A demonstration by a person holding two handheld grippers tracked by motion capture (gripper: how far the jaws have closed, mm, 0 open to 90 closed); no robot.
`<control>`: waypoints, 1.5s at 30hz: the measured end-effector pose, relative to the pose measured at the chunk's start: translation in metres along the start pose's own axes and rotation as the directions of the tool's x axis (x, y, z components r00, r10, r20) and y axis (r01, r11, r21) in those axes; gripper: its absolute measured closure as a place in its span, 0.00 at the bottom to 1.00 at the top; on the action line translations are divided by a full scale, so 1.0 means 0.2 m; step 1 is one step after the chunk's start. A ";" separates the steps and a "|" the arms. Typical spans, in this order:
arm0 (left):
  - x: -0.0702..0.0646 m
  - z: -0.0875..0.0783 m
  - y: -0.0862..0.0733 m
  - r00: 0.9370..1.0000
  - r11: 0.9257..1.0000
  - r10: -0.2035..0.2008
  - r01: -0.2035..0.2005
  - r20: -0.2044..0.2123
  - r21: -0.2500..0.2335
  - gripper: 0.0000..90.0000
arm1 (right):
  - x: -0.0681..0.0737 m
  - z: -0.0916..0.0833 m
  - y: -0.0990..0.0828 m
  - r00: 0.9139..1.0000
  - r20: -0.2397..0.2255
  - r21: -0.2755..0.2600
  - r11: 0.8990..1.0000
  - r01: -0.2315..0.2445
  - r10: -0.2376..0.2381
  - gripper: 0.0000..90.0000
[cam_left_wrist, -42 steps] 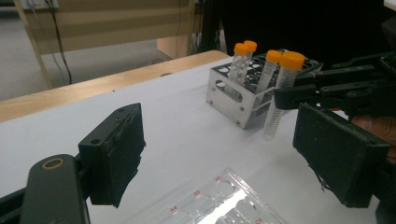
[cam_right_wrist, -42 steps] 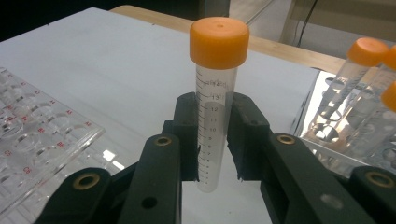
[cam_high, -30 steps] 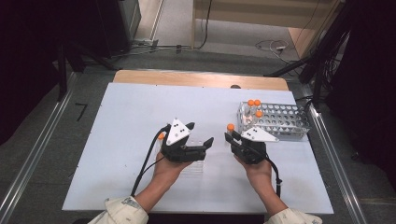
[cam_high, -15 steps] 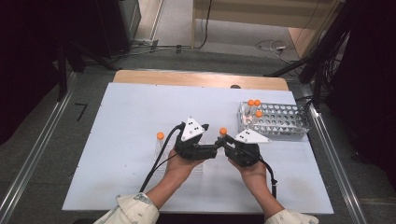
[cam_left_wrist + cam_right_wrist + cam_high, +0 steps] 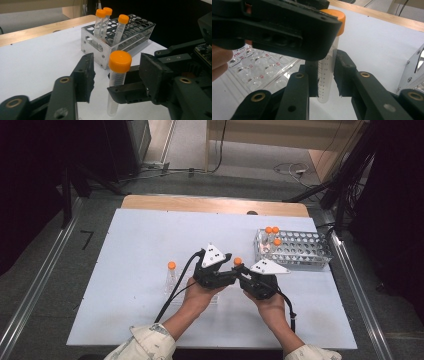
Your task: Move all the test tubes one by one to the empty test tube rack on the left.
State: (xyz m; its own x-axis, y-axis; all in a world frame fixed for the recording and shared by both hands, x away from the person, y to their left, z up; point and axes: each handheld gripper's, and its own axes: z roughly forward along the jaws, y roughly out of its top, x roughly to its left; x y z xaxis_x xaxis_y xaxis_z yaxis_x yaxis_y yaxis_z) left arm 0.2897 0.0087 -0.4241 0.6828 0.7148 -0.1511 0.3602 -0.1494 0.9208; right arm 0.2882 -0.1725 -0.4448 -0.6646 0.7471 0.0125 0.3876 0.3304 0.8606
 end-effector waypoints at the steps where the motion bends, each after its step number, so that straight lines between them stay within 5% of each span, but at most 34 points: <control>1: 0.00 0.00 0.00 1.000 1.000 -0.001 0.001 0.004 -0.003 0.59 | 0.00 0.00 0.00 1.000 -0.001 -0.001 1.000 -0.001 0.001 0.80; 12: 0.00 0.00 0.00 1.000 1.000 0.005 -0.005 0.002 -0.011 0.77 | 0.01 0.00 0.00 1.000 -0.009 -0.004 1.000 -0.007 0.007 0.80; 32: 0.01 0.00 0.01 1.000 1.000 -0.010 0.010 0.005 -0.017 0.79 | 0.00 -0.01 0.00 1.000 -0.020 -0.012 1.000 -0.013 0.013 0.78; 45: 0.03 -0.03 0.02 1.000 0.999 -0.022 0.022 -0.001 -0.030 0.79 | -0.01 -0.02 0.00 0.999 -0.017 -0.018 0.999 -0.030 0.030 0.45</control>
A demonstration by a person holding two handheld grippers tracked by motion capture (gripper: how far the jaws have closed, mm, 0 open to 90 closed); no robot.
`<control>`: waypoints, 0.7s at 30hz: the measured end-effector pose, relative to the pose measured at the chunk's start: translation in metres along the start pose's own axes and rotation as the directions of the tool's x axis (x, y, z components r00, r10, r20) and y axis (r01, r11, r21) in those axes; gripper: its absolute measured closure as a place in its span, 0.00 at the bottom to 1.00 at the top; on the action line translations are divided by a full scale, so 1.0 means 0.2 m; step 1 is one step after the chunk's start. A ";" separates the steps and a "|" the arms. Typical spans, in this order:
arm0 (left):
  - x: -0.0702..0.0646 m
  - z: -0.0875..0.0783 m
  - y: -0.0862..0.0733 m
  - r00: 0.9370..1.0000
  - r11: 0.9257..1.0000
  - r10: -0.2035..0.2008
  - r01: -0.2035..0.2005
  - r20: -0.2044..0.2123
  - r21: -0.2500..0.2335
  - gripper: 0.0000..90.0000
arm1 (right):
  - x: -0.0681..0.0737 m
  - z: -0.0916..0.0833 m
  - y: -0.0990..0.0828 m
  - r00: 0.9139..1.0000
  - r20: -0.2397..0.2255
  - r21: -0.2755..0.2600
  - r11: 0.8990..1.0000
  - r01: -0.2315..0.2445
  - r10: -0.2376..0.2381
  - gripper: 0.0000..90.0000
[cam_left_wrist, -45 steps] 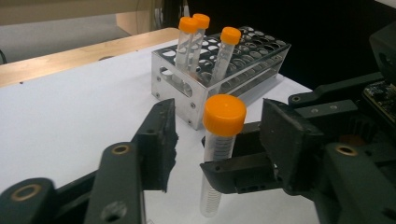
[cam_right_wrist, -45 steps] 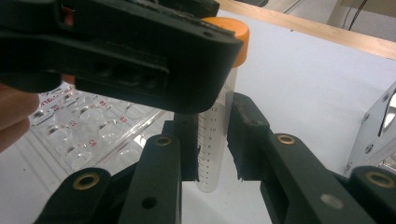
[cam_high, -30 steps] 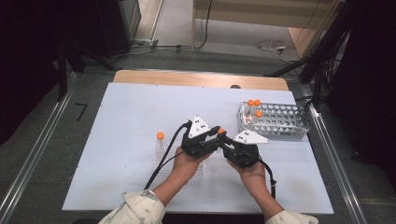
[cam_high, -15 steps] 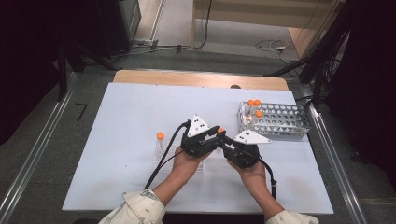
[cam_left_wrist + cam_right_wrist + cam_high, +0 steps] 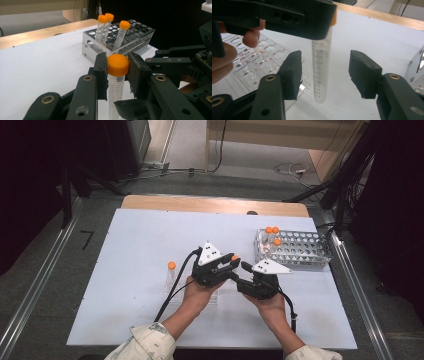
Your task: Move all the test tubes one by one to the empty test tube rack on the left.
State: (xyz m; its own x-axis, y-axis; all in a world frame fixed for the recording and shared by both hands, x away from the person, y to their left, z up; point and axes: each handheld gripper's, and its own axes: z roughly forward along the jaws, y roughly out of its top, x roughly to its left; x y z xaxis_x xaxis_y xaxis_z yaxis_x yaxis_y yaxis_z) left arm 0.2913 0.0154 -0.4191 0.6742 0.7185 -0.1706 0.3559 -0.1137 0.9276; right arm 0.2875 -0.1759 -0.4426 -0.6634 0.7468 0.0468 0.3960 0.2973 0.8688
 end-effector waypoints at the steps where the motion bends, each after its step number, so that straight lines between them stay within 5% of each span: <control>1: 0.00 -0.01 0.00 1.000 1.000 0.002 -0.002 -0.003 -0.001 0.79 | 0.00 0.00 0.00 1.000 0.000 -0.001 1.000 -0.003 0.003 0.44; 21: 0.05 -0.18 0.09 1.000 0.999 0.010 -0.011 -0.025 -0.050 0.79 | -0.09 -0.07 -0.03 0.998 0.062 -0.018 1.000 -0.021 0.022 0.37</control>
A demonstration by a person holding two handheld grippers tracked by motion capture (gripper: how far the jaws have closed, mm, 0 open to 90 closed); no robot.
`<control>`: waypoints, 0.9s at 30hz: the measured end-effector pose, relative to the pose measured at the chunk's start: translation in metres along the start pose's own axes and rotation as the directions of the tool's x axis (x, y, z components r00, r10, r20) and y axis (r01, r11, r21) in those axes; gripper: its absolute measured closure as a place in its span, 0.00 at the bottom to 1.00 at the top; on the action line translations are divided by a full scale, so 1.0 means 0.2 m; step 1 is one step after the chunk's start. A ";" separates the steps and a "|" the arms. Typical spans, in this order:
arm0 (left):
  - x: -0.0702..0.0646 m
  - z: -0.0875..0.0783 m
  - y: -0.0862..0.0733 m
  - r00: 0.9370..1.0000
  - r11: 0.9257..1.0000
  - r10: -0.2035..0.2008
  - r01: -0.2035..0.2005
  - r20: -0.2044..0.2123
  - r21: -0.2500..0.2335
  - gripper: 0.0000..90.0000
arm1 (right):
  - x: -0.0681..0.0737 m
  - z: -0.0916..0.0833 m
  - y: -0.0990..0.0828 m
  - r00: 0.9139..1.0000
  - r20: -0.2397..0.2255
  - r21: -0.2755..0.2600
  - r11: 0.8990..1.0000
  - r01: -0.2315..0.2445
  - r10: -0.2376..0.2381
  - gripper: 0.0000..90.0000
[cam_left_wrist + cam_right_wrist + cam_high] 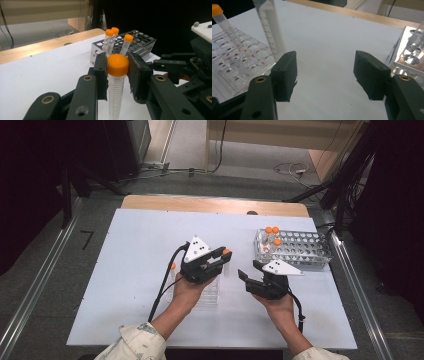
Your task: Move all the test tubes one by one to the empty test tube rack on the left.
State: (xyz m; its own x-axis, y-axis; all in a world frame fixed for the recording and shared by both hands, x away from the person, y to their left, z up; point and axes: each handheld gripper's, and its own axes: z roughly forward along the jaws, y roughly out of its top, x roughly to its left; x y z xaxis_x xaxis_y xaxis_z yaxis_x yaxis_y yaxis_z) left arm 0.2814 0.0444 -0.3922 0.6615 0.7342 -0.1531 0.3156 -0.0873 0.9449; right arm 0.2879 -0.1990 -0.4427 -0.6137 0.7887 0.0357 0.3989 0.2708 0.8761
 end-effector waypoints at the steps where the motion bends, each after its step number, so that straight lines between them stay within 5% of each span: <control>1: 0.01 -0.02 0.01 1.000 1.000 -0.001 0.001 0.000 -0.002 0.79 | 0.00 0.00 0.00 1.000 0.003 -0.002 1.000 -0.003 0.003 0.35; 8: 0.09 -0.13 0.03 0.999 1.000 -0.021 0.021 -0.027 -0.013 0.79 | -0.02 0.00 -0.01 1.000 0.011 0.001 1.000 -0.019 0.019 0.34; 27: 0.25 -0.35 -0.03 0.990 1.000 0.007 -0.009 -0.143 -0.010 0.79 | -0.03 0.00 -0.01 1.000 0.018 0.003 1.000 -0.023 0.023 0.33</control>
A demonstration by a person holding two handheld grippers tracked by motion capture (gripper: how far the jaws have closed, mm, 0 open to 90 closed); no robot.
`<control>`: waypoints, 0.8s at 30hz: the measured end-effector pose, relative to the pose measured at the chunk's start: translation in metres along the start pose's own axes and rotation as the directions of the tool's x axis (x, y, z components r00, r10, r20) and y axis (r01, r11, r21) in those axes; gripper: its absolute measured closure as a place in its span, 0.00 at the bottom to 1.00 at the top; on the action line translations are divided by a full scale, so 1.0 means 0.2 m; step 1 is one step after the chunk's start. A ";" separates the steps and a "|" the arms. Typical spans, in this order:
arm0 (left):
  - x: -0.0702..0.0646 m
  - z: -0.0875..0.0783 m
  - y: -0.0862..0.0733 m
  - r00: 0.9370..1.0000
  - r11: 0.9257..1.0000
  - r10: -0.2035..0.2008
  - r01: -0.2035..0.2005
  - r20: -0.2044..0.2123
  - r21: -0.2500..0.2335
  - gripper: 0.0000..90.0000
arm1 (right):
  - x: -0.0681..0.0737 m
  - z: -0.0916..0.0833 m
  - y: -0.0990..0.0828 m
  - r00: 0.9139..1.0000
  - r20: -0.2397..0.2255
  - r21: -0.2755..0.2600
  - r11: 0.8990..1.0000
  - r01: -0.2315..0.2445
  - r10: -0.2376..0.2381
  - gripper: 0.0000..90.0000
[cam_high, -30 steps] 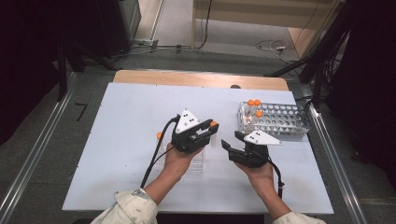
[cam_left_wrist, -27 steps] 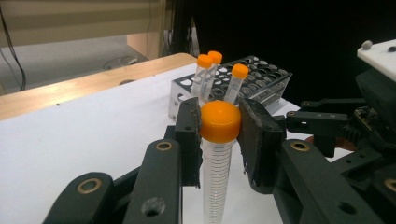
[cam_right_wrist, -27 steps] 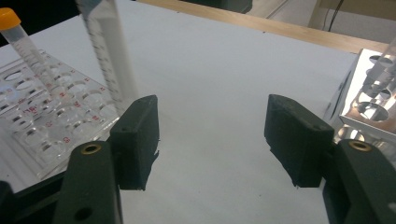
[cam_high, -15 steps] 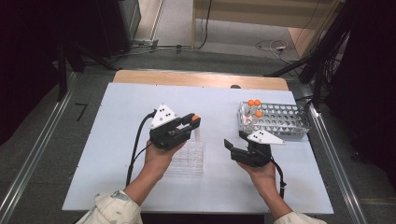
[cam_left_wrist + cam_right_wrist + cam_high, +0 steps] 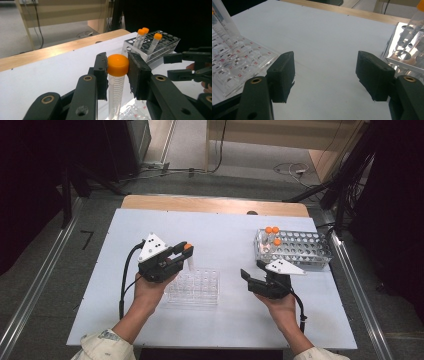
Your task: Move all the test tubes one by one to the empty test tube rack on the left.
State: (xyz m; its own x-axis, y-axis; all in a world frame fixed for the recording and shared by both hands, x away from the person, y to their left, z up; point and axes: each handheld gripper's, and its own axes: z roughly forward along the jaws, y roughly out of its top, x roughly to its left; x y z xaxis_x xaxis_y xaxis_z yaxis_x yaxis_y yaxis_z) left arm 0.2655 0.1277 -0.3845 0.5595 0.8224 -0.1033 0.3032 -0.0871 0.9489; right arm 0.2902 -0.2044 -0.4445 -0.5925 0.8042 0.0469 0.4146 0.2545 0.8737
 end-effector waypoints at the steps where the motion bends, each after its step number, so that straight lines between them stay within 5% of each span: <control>1: 0.01 -0.01 0.00 1.000 1.000 -0.001 0.001 -0.004 -0.002 0.79 | 0.00 0.00 0.00 1.000 -0.002 0.000 1.000 0.001 -0.001 0.33; 24: 0.06 -0.05 -0.08 0.999 1.000 0.015 -0.014 -0.049 0.023 0.79 | 0.00 0.00 0.00 1.000 0.002 -0.005 1.000 0.000 0.000 0.33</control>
State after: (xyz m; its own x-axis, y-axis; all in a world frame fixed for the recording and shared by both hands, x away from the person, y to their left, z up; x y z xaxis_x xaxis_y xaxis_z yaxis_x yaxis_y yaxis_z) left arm 0.2598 0.1436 -0.3971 0.5259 0.8473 -0.0743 0.3128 -0.1114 0.9433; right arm 0.2900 -0.2050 -0.4448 -0.5908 0.8055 0.0459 0.4115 0.2519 0.8759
